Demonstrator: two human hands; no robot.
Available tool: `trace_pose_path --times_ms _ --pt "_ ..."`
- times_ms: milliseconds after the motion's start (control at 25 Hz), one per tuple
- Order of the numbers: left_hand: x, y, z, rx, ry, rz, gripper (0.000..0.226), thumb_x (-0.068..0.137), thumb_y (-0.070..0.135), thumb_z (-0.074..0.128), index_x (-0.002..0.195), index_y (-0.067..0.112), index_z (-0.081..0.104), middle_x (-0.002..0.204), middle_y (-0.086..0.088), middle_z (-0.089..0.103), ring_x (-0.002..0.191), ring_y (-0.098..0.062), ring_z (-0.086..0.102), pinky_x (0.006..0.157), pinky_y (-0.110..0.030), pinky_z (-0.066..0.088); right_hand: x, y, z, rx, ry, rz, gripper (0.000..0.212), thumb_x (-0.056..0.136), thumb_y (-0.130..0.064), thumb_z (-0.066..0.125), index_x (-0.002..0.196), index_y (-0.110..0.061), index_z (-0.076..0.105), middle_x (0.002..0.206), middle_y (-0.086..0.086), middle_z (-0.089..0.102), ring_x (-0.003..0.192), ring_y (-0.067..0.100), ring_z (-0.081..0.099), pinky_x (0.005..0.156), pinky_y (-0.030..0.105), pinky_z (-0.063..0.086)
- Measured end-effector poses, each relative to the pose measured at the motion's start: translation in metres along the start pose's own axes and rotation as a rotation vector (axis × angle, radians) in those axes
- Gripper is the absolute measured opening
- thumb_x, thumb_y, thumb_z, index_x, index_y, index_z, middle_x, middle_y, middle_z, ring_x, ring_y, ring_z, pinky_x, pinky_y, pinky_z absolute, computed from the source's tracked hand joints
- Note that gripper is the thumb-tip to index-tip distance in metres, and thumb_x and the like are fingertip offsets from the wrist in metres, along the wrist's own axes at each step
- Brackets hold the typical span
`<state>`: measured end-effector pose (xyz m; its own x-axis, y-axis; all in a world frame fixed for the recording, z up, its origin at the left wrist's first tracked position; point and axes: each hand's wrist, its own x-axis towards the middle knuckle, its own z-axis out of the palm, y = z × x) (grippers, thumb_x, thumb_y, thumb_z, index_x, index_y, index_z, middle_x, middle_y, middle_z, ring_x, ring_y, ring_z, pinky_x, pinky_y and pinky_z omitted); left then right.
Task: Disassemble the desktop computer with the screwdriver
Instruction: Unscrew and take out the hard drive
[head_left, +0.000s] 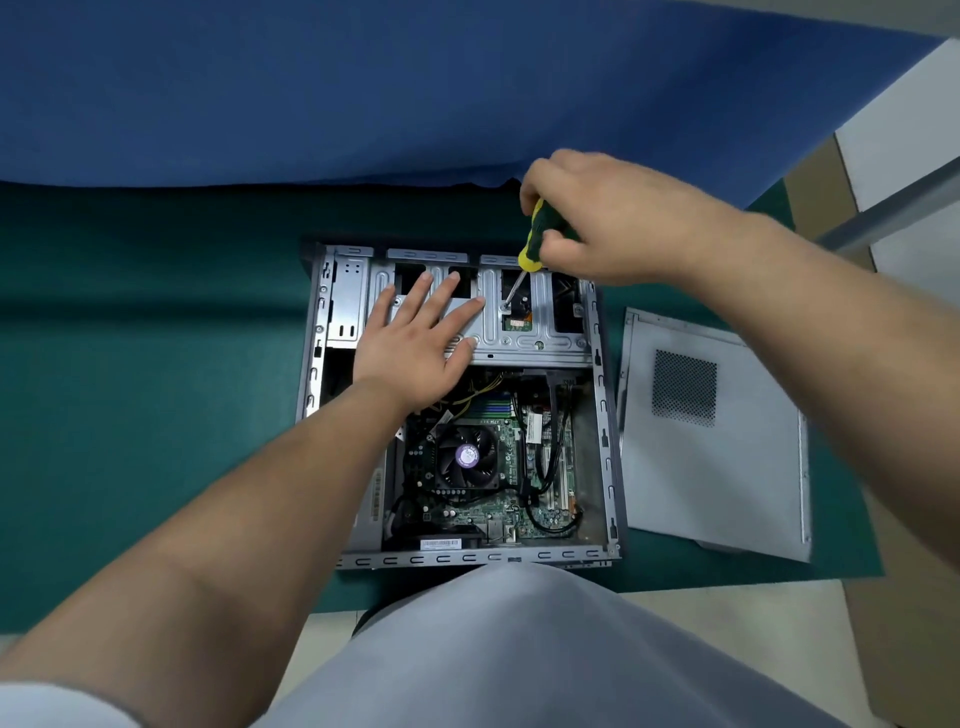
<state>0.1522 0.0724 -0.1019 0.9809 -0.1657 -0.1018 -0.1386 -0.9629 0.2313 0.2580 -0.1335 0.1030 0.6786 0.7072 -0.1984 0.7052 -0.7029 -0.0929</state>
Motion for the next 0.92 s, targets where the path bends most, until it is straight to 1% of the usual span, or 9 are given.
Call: trace_pose_path --times_ms 80,160,320,480,560,640,720,800,920 --pt "0.001 0.000 -0.001 -0.002 -0.003 -0.002 0.058 0.101 0.065 0.005 0.158 0.055 0.006 0.172 0.014 -0.003 0.159 -0.014 -0.007 0.125 -0.049 -0.007 0.000 0.002 0.000 -0.123 0.025 0.122 0.046 0.099 -0.061 0.038 0.128 -0.025 0.044 0.091 0.005 0.056 0.088 0.034 0.053 0.068 0.038 0.038" --pt "0.000 0.000 -0.002 -0.003 -0.009 0.000 0.058 0.101 0.065 0.005 0.158 0.055 0.005 0.172 0.014 -0.004 0.159 -0.014 -0.008 0.125 -0.050 -0.007 0.000 0.001 0.002 -0.275 0.117 0.156 0.050 0.102 -0.065 0.024 0.122 -0.024 0.046 0.070 0.003 0.047 0.072 0.033 0.049 0.059 0.037 0.036" --pt "0.000 0.000 -0.003 -0.001 -0.015 0.003 0.058 0.101 0.065 0.006 0.158 0.054 0.005 0.172 0.014 -0.004 0.159 -0.014 -0.008 0.125 -0.049 -0.007 -0.001 0.004 0.001 -0.075 0.045 0.019 0.040 0.091 -0.045 0.040 0.120 -0.018 0.046 0.105 0.007 0.061 0.092 0.030 0.052 0.068 0.041 0.046" --pt "0.000 0.000 -0.002 -0.002 -0.011 0.012 0.061 0.100 0.070 0.002 0.158 0.054 0.005 0.172 0.013 -0.004 0.158 -0.014 -0.010 0.125 -0.049 -0.008 0.002 0.001 0.005 -0.248 0.129 0.144 0.049 0.101 -0.063 0.023 0.110 -0.019 0.043 0.071 0.004 0.050 0.068 0.033 0.048 0.054 0.034 0.030" --pt "0.000 -0.001 -0.003 0.004 -0.026 0.027 0.072 0.094 0.081 0.000 0.159 0.052 0.005 0.172 0.011 -0.006 0.158 -0.016 -0.012 0.125 -0.052 -0.009 0.002 0.000 0.004 -0.150 0.110 0.031 0.033 0.100 -0.047 0.036 0.109 -0.017 0.045 0.082 0.006 0.055 0.074 0.032 0.049 0.059 0.037 0.035" --pt "-0.001 0.006 -0.002 0.057 -0.070 0.024 0.093 0.084 0.093 0.001 0.162 0.043 0.002 0.173 0.003 -0.010 0.158 -0.026 -0.015 0.123 -0.059 -0.010 0.001 0.000 0.002 -0.044 0.069 -0.044 0.032 0.092 -0.040 0.047 0.114 -0.016 0.047 0.098 0.005 0.056 0.088 0.029 0.049 0.067 0.038 0.040" --pt "0.001 0.025 0.003 0.170 -0.119 -0.028 0.113 0.075 0.099 0.006 0.163 0.029 -0.006 0.171 -0.010 -0.016 0.155 -0.041 -0.019 0.117 -0.071 -0.011 -0.001 -0.003 0.005 -0.093 0.105 0.040 0.041 0.096 -0.053 0.041 0.116 -0.017 0.045 0.091 0.005 0.056 0.081 0.029 0.050 0.063 0.038 0.040" --pt "0.004 0.044 0.009 0.226 -0.145 -0.121 0.124 0.071 0.101 0.018 0.163 0.020 -0.008 0.169 -0.019 -0.019 0.151 -0.053 -0.019 0.110 -0.079 -0.011 0.000 -0.009 0.009 -0.257 0.185 0.146 0.049 0.102 -0.064 0.027 0.107 -0.017 0.042 0.067 0.004 0.045 0.058 0.028 0.042 0.053 0.033 0.029" --pt "0.007 0.053 0.012 0.237 -0.138 -0.177 0.125 0.072 0.098 0.032 0.163 0.018 -0.001 0.169 -0.022 -0.016 0.150 -0.058 -0.016 0.108 -0.082 -0.005 -0.001 -0.007 0.008 -0.195 0.164 0.022 0.033 0.096 -0.046 0.039 0.108 -0.016 0.047 0.074 0.002 0.049 0.068 0.031 0.047 0.055 0.034 0.033"
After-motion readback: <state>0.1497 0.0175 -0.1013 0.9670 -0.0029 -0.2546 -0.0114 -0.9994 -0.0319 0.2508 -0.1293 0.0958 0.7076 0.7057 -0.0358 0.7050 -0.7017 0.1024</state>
